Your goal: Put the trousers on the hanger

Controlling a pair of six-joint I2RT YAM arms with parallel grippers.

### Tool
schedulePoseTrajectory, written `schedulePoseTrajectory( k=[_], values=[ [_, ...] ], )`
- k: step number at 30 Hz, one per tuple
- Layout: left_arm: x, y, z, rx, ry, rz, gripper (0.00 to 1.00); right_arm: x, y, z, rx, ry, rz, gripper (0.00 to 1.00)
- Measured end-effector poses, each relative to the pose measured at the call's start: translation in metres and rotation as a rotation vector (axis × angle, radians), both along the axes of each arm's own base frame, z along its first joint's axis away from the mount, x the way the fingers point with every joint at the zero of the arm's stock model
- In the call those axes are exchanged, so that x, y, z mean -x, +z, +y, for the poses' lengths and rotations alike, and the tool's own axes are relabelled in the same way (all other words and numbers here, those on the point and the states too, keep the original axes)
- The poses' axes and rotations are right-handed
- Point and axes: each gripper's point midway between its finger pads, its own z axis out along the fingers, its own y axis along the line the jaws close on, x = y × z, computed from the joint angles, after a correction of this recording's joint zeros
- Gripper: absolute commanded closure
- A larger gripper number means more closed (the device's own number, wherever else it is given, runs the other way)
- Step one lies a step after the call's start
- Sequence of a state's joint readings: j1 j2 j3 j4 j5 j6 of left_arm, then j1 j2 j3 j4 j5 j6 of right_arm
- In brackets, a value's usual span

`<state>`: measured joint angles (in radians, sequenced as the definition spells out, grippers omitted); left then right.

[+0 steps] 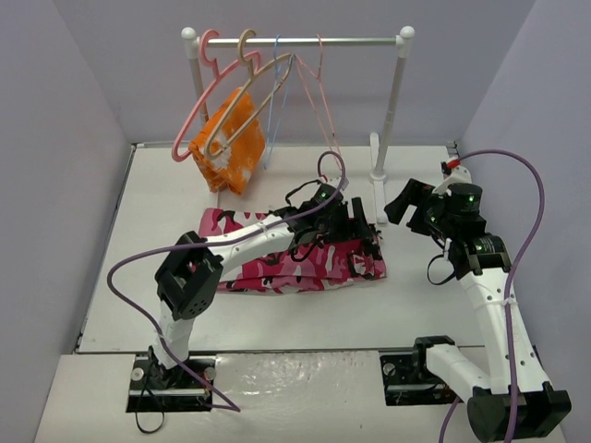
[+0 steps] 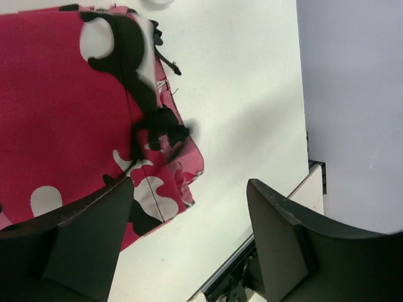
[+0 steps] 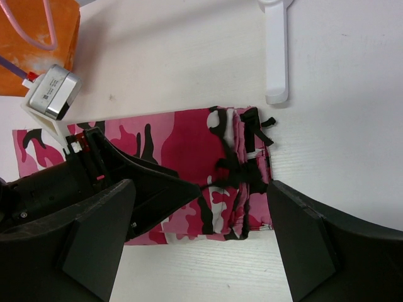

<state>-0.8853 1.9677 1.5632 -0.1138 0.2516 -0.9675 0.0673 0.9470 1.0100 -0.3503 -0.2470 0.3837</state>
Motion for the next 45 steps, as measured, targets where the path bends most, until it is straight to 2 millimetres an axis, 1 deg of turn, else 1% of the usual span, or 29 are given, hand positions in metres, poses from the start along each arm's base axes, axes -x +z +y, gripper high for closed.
schedulePoseTrajectory(
  k=[3, 6, 8, 9, 11, 12, 13, 14, 15, 16, 17, 18, 19, 22, 24, 25, 27, 28, 30, 32, 34, 36, 38, 41, 43, 45],
  values=[
    [-0.002, 0.007, 0.003, -0.009, 0.001, -0.029, 0.25, 0.000, -0.001, 0.000, 0.004, 0.003, 0.000, 0.17],
    [-0.002, 0.022, 0.011, -0.024, 0.003, -0.073, 0.25, 0.000, -0.002, 0.001, 0.010, 0.013, 0.004, 0.20],
    [-0.001, 0.040, 0.021, -0.033, 0.007, -0.114, 0.27, -0.001, -0.006, 0.003, 0.011, 0.026, 0.016, 0.27],
    [0.000, 0.050, 0.027, -0.035, 0.009, -0.133, 0.29, -0.002, -0.008, 0.004, 0.010, 0.031, 0.024, 0.33],
    [0.003, 0.066, 0.044, -0.048, 0.018, -0.175, 0.35, -0.004, -0.014, 0.007, 0.006, 0.046, 0.046, 0.46],
    [0.006, 0.073, 0.054, -0.057, 0.024, -0.196, 0.42, -0.006, -0.018, 0.008, 0.003, 0.053, 0.057, 0.55],
    [0.009, 0.077, 0.069, -0.070, 0.031, -0.213, 0.54, -0.008, -0.023, 0.011, -0.004, 0.061, 0.068, 0.61],
    [0.014, 0.076, 0.086, -0.093, 0.042, -0.217, 0.66, -0.010, -0.029, 0.014, -0.012, 0.072, 0.081, 0.67],
    [0.018, 0.073, 0.104, -0.119, 0.054, -0.218, 0.73, -0.012, -0.037, 0.017, -0.019, 0.084, 0.095, 0.72],
    [0.020, 0.067, 0.121, -0.142, 0.072, -0.213, 0.78, -0.013, -0.045, 0.022, -0.031, 0.098, 0.114, 0.78],
    [0.020, 0.057, 0.139, -0.173, 0.093, -0.201, 0.83, -0.014, -0.054, 0.027, -0.046, 0.112, 0.133, 0.85],
    [0.022, 0.046, 0.157, -0.206, 0.114, -0.186, 0.86, -0.015, -0.063, 0.032, -0.062, 0.125, 0.154, 0.89],
    [0.023, 0.031, 0.175, -0.240, 0.138, -0.163, 0.89, -0.015, -0.073, 0.039, -0.082, 0.136, 0.172, 0.94],
    [0.030, -0.019, 0.230, -0.349, 0.215, -0.072, 0.91, -0.016, -0.102, 0.063, -0.147, 0.169, 0.219, 1.00],
    [0.039, -0.051, 0.265, -0.417, 0.267, 0.000, 0.91, -0.013, -0.125, 0.082, -0.189, 0.195, 0.248, 1.00],
    [0.042, -0.062, 0.280, -0.440, 0.296, 0.030, 0.92, -0.010, -0.137, 0.090, -0.210, 0.206, 0.265, 1.00],
    [0.046, -0.080, 0.302, -0.474, 0.339, 0.079, 0.93, 0.000, -0.167, 0.097, -0.243, 0.205, 0.317, 1.00],
    [0.047, -0.086, 0.309, -0.481, 0.358, 0.095, 0.94, 0.006, -0.183, 0.097, -0.253, 0.190, 0.350, 1.00],
    [0.046, -0.097, 0.322, -0.486, 0.393, 0.124, 0.97, 0.018, -0.212, 0.092, -0.263, 0.151, 0.410, 1.00],
    [0.045, -0.107, 0.333, -0.485, 0.430, 0.158, 0.98, 0.029, -0.235, 0.084, -0.266, 0.106, 0.455, 1.00],
    [0.043, -0.119, 0.342, -0.481, 0.467, 0.191, 0.99, 0.028, -0.238, 0.079, -0.284, 0.076, 0.453, 1.00],
    [0.043, -0.132, 0.348, -0.461, 0.502, 0.234, 1.00, 0.021, -0.237, 0.070, -0.292, 0.037, 0.438, 1.00],
    [0.039, -0.132, 0.349, -0.427, 0.524, 0.242, 1.00, 0.015, -0.236, 0.056, -0.288, -0.011, 0.425, 1.00],
    [0.038, -0.130, 0.347, -0.396, 0.524, 0.248, 0.99, 0.009, -0.227, 0.041, -0.246, -0.054, 0.394, 1.00],
    [0.041, -0.126, 0.346, -0.386, 0.515, 0.247, 0.99, 0.004, -0.215, 0.038, -0.220, -0.049, 0.367, 1.00],
    [0.041, -0.114, 0.345, -0.367, 0.505, 0.226, 0.99, -0.005, -0.196, 0.041, -0.209, -0.021, 0.318, 0.98]
  ],
)
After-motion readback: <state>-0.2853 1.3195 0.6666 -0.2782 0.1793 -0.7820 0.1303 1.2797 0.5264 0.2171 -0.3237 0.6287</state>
